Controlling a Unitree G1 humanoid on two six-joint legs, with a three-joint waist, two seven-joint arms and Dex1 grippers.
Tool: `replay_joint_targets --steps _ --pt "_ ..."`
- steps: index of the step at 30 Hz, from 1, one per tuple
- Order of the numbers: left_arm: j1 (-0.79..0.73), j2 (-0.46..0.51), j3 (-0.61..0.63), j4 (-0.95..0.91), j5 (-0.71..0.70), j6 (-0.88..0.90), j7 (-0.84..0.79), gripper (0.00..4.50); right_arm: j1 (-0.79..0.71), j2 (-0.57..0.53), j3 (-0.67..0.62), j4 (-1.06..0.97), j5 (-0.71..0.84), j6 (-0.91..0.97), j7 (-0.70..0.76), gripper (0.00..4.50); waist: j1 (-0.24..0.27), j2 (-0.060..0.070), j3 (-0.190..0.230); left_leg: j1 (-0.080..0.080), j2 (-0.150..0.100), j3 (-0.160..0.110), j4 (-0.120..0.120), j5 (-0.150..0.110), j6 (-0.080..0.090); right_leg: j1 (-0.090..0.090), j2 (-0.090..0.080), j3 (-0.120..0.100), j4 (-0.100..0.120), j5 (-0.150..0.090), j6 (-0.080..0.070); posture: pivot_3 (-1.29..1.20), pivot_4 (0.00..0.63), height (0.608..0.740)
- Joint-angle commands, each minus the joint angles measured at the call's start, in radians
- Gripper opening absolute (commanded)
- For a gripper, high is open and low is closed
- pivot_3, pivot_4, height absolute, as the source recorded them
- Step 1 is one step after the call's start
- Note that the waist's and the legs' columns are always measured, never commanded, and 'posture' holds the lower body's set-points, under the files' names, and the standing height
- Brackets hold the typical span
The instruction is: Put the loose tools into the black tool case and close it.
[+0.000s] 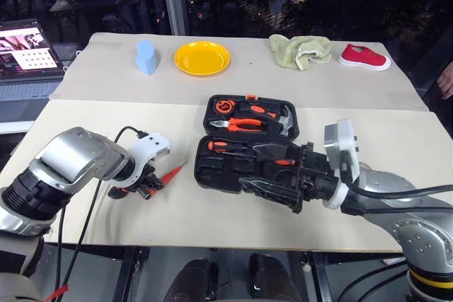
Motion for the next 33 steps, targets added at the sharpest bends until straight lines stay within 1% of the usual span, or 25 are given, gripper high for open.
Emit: replay_joint_targets --steps 1,4,7,10,12,14,16,18,22,27,30,33 --pt "-0.030 -0.003 0.005 0.052 0.037 -0.028 -0.031 0.41 0.013 -0.012 -0.035 -0.042 0.007 -0.034 -0.001 4.50 0.001 0.000 0.000 0.000 0.000 0.000 0.000 0.000 0.000 0.000 0.000 0.000 0.000 0.000 0.000 0.00 0.150 0.740" --pt "-0.091 -0.004 0.012 0.095 0.056 -0.048 -0.071 0.41 0.027 -0.021 -0.044 -0.050 0.012 -0.033 -0.002 4.50 0.000 0.000 0.000 0.000 0.000 0.000 0.001 0.000 0.000 0.001 0.000 0.000 0.000 0.000 0.000 0.00 0.150 0.740" --pt "-0.165 0.015 -0.022 0.132 0.105 -0.148 -0.165 0.41 0.044 -0.039 -0.056 -0.052 0.017 -0.029 0.001 4.50 0.001 -0.002 0.001 -0.001 0.000 -0.001 0.001 0.001 0.001 0.000 0.000 0.000 0.000 0.000 0.000 0.00 0.150 0.740" --pt "-0.238 0.038 -0.066 0.182 0.191 -0.340 -0.306 0.41 0.069 -0.063 -0.072 -0.046 0.026 -0.018 0.013 4.50 -0.001 -0.002 0.001 -0.001 0.000 0.000 0.001 0.000 0.002 -0.001 0.000 0.000 0.000 0.000 0.000 0.00 0.150 0.740" --pt "-0.298 0.018 -0.090 0.257 0.254 -0.529 -0.444 0.41 0.092 -0.086 -0.091 -0.041 0.042 -0.004 0.016 4.50 0.000 -0.002 0.001 -0.004 0.000 0.000 0.001 0.000 0.002 -0.003 0.000 -0.001 -0.001 0.000 0.000 0.00 0.150 0.740" --pt "-0.337 -0.022 -0.097 0.325 0.292 -0.663 -0.547 0.41 0.108 -0.105 -0.108 -0.036 0.066 0.005 0.013 4.50 0.001 -0.002 0.001 -0.007 0.000 0.001 0.001 0.001 0.003 -0.007 0.000 -0.001 0.000 0.000 0.000 0.00 0.150 0.740" --pt "-0.379 -0.088 -0.133 0.394 0.348 -0.813 -0.654 0.41 0.121 -0.123 -0.130 -0.040 0.073 0.004 0.010 4.50 0.005 -0.002 0.001 -0.008 0.000 0.001 0.001 0.001 0.003 -0.008 -0.001 0.000 0.000 0.000 0.000 0.00 0.150 0.740" --pt "-0.420 -0.162 -0.170 0.468 0.406 -0.908 -0.724 0.41 0.132 -0.140 -0.141 -0.046 0.063 -0.001 0.004 4.50 0.010 -0.002 0.001 -0.009 0.000 0.001 0.002 0.001 0.004 -0.008 -0.003 0.000 -0.001 0.000 0.000 0.00 0.150 0.740" --pt "-0.469 -0.308 -0.222 0.607 0.517 -1.037 -0.794 0.41 0.155 -0.155 -0.143 -0.053 0.032 -0.011 -0.007 4.50 0.013 -0.002 0.001 -0.014 0.000 0.001 0.007 0.000 0.008 -0.009 -0.007 0.001 0.000 0.000 0.000 0.00 0.150 0.740" --pt "-0.506 -0.438 -0.271 0.724 0.621 -1.101 -0.865 0.41 0.181 -0.142 -0.153 -0.073 0.042 -0.014 -0.056 4.50 0.007 -0.002 0.001 -0.023 0.000 0.002 0.015 -0.002 0.012 -0.016 -0.006 -0.001 0.002 0.001 0.002 0.00 0.150 0.740" --pt "-0.519 -0.492 -0.273 0.788 0.673 -1.124 -0.871 0.41 0.195 -0.138 -0.155 -0.089 0.046 -0.016 -0.078 4.50 0.006 -0.002 0.001 -0.024 0.000 0.002 0.019 -0.004 0.015 -0.015 -0.001 -0.001 0.001 0.003 0.004 0.00 0.150 0.740" --pt "-0.519 -0.537 -0.266 0.817 0.700 -1.124 -0.894 0.41 0.217 -0.128 -0.157 -0.109 0.044 -0.020 -0.109 4.50 0.005 -0.002 0.001 -0.024 0.000 0.004 0.020 -0.006 0.018 -0.015 -0.002 -0.001 0.000 0.004 0.006 0.00 0.150 0.740"
